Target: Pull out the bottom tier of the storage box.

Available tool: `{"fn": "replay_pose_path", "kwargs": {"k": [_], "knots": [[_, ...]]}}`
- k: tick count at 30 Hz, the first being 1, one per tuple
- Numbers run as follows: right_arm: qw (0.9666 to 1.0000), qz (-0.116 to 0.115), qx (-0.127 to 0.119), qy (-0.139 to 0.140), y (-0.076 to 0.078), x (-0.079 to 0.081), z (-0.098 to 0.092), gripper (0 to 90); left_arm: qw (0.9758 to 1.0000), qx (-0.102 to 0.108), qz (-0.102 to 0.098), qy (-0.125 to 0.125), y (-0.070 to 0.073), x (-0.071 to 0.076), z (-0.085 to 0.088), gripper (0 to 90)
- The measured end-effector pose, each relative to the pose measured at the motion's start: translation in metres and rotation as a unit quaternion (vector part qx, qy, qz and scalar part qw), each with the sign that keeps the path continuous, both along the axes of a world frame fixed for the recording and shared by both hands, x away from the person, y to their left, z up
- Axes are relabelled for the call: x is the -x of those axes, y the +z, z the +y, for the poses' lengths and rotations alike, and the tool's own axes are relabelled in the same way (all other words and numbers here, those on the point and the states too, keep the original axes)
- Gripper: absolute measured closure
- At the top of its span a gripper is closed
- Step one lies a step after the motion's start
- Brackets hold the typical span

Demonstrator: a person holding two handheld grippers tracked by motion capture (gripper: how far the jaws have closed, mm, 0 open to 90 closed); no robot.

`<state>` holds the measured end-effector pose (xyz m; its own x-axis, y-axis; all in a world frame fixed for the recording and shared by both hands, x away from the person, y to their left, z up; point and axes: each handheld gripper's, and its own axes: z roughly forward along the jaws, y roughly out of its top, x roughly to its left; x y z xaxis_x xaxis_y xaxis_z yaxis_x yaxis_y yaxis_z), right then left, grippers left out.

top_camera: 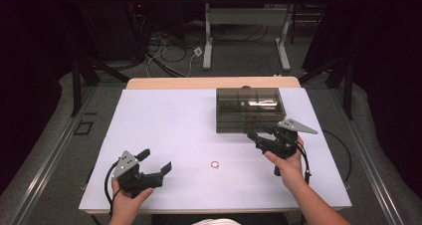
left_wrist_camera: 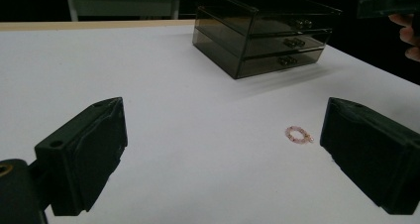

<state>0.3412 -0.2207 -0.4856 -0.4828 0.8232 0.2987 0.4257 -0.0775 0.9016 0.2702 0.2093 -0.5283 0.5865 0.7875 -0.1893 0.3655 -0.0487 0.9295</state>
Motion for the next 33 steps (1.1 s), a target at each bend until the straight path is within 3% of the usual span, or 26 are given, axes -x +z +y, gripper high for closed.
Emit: {"fn": "replay_pose_path", "kwargs": {"k": [10,15,19,21,26,28,33], "knots": [[0.9999,0.007,-0.015,-0.003,0.002,-0.019,0.011,35.6,1.0000,-0.001,0.000,0.001,0.000,-0.001,0.001,4.6],[0.9998,0.017,-0.009,-0.004,0.000,-0.025,0.016,36.9,1.0000,-0.001,0.001,0.003,-0.001,0.000,0.001,4.7],[0.9995,0.031,0.001,-0.004,-0.005,-0.032,0.019,39.0,1.0000,-0.002,0.001,0.006,-0.001,0.001,0.003,4.9],[0.9987,0.051,-0.001,-0.004,-0.009,-0.038,0.021,40.4,0.9999,0.000,0.004,0.010,-0.002,0.002,0.005,5.0],[0.9978,0.065,-0.014,-0.009,-0.015,-0.044,0.024,40.3,0.9998,-0.002,0.005,0.017,-0.002,0.006,0.007,5.2],[0.9956,0.080,-0.049,-0.010,-0.018,-0.047,0.026,38.6,0.9998,-0.004,0.005,0.020,-0.002,0.008,0.008,5.3],[0.9938,0.087,-0.068,-0.014,-0.021,-0.054,0.030,38.0,0.9997,-0.007,0.006,0.024,-0.003,0.012,0.010,5.4]]}}
